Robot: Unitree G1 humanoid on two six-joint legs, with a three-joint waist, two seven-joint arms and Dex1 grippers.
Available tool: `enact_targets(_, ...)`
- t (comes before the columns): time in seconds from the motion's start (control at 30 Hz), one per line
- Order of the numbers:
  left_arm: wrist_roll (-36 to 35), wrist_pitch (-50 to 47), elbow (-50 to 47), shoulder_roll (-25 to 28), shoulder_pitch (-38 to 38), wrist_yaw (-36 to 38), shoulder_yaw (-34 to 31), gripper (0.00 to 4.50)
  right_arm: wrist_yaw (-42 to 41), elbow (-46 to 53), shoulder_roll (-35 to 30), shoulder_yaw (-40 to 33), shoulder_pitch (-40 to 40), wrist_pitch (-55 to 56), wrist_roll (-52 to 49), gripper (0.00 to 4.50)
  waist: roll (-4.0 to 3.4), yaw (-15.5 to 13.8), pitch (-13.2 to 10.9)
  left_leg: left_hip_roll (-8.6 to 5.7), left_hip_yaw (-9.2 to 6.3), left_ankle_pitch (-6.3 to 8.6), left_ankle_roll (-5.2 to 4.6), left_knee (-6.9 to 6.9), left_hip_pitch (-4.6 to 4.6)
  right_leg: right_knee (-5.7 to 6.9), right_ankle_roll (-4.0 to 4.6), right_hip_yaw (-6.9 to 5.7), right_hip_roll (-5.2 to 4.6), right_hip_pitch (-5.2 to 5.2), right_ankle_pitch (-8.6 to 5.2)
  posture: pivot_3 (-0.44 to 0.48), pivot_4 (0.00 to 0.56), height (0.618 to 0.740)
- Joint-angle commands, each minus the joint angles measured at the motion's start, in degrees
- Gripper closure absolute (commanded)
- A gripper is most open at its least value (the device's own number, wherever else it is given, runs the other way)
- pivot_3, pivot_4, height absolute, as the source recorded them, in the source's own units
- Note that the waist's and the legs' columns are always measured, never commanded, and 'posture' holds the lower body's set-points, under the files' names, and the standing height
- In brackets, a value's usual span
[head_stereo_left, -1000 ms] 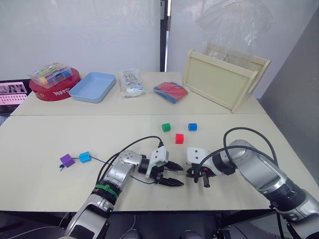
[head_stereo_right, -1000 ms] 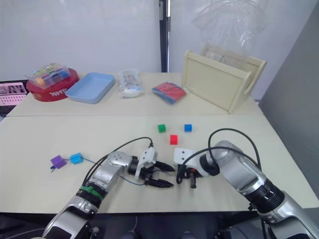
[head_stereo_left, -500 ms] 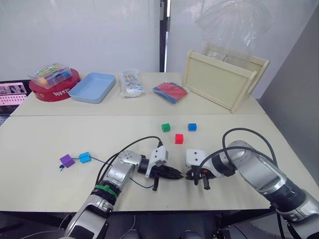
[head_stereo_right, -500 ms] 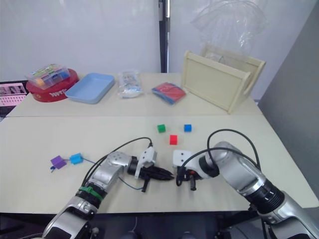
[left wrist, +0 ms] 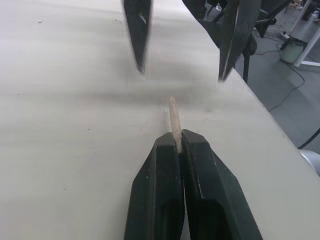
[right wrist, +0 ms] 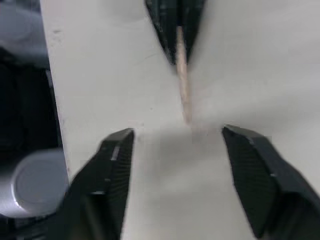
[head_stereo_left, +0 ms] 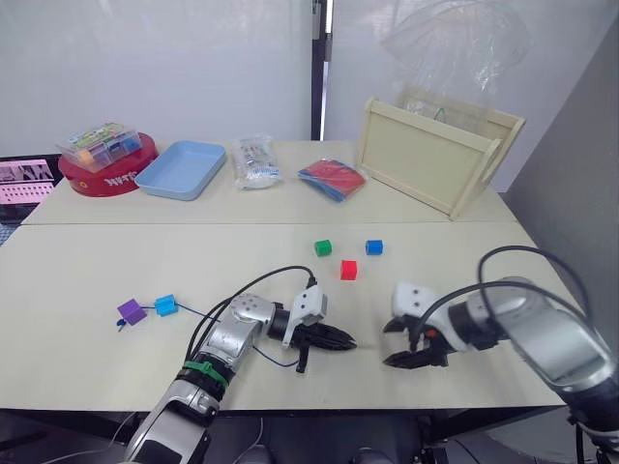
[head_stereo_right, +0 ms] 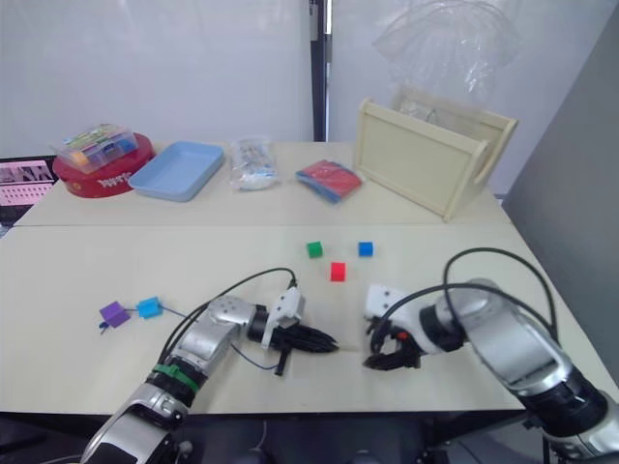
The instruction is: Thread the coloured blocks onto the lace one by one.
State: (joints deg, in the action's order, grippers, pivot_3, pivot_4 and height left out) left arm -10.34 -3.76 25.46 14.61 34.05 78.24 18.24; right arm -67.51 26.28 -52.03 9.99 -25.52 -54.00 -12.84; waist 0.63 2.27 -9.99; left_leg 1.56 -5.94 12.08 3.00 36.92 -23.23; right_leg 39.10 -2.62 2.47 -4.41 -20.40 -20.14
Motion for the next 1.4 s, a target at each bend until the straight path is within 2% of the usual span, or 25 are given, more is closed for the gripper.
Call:
enact_targets(0.03,-0.7,0.1,-1.6,0.1,-0.9,-0.5,-0.6,4.50,4.9,-1.0,1.5,-10.4,1.2,0.2,-3.0,0.04,0.00,0.0,0.0,0.00,0.01,0.00,0.00,0.00,0.02,0.00,0.00,0.01,0.00,0.00,0.00,0.000,0.150,0.740)
enact_targets(0.13,-1.2,-0.3,-2.6,0.4,-1.2,-1.5,-1.6,4.50,10.9,-3.3,5.7,-15.1,1.1,1.0,-3.9,0.01,0.00,0.1,0.0,0.00,0.01,0.00,0.00,-0.02,0.03,-0.01,0.00,0.01,0.00,0.02,0.00,0.000,0.150,0.740)
enact_targets(0.23,-1.6,-0.7,-3.7,0.8,-1.5,-2.1,-2.2,4.50,16.4,-6.0,10.1,-16.6,-0.3,2.1,-3.9,0.01,0.00,0.3,0.0,0.01,0.01,0.00,0.00,-0.03,0.04,0.02,0.00,0.02,0.01,0.02,0.00,0.000,0.150,0.740)
enact_targets(0.43,-2.0,-1.6,-7.3,2.6,-2.4,-3.6,-3.3,4.50,32.1,-17.3,22.2,-14.0,-5.9,10.6,2.1,0.01,-0.02,0.4,0.0,0.01,0.01,-0.01,0.01,-0.06,0.06,0.05,0.00,0.04,0.01,-0.02,0.00,0.000,0.150,0.740)
enact_targets(0.53,-2.2,-2.3,-9.0,3.3,-2.9,-4.6,-3.8,4.50,37.3,-24.1,26.6,-13.7,-8.4,15.5,4.1,0.01,-0.03,0.3,0.0,0.01,0.01,-0.01,0.02,-0.06,0.04,0.05,0.00,0.04,0.01,-0.03,0.00,0.000,0.150,0.740)
enact_targets(0.67,-2.3,-3.1,-10.7,3.5,-3.6,-6.1,-4.4,4.50,41.2,-32.5,30.2,-13.5,-11.6,21.3,5.2,0.01,-0.03,0.2,0.0,-0.03,0.01,-0.02,0.03,-0.06,0.00,0.03,0.00,0.04,-0.03,-0.04,0.00,0.000,0.150,0.740)
enact_targets(0.83,-2.1,-3.7,-12.2,3.8,-4.3,-7.2,-4.3,4.50,42.7,-42.0,32.8,-11.7,-15.6,27.7,6.9,0.01,-0.05,0.6,0.0,0.01,0.01,-0.02,0.03,-0.09,0.04,0.08,0.00,0.05,0.01,-0.07,0.00,0.000,0.150,0.740)
enact_targets(1.17,-1.0,-3.9,-13.1,4.9,-4.6,-8.5,-3.3,4.50,46.0,-62.6,38.2,-13.3,-23.1,36.7,6.8,0.01,-0.05,1.5,0.0,0.02,0.01,-0.04,0.06,-0.12,0.06,0.10,0.00,0.05,0.01,-0.08,0.00,0.000,0.150,0.740)
enact_targets(1.23,-1.0,-3.9,-13.1,4.9,-4.6,-8.7,-3.2,4.50,46.8,-65.1,38.8,-13.5,-23.9,38.4,6.9,0.54,-0.06,1.6,0.0,0.02,0.00,-0.04,0.06,-0.13,0.06,0.11,0.00,0.05,0.01,-0.08,0.00,0.000,0.150,0.740)
enact_targets(1.4,-0.7,-3.6,-12.9,4.8,-4.3,-9.2,-3.0,4.50,47.9,-65.8,39.5,-14.4,-24.2,39.6,6.4,2.21,-0.07,1.7,0.0,0.02,0.00,-0.04,0.06,-0.14,0.06,0.14,0.00,0.06,0.01,-0.09,0.00,0.000,0.150,0.740)
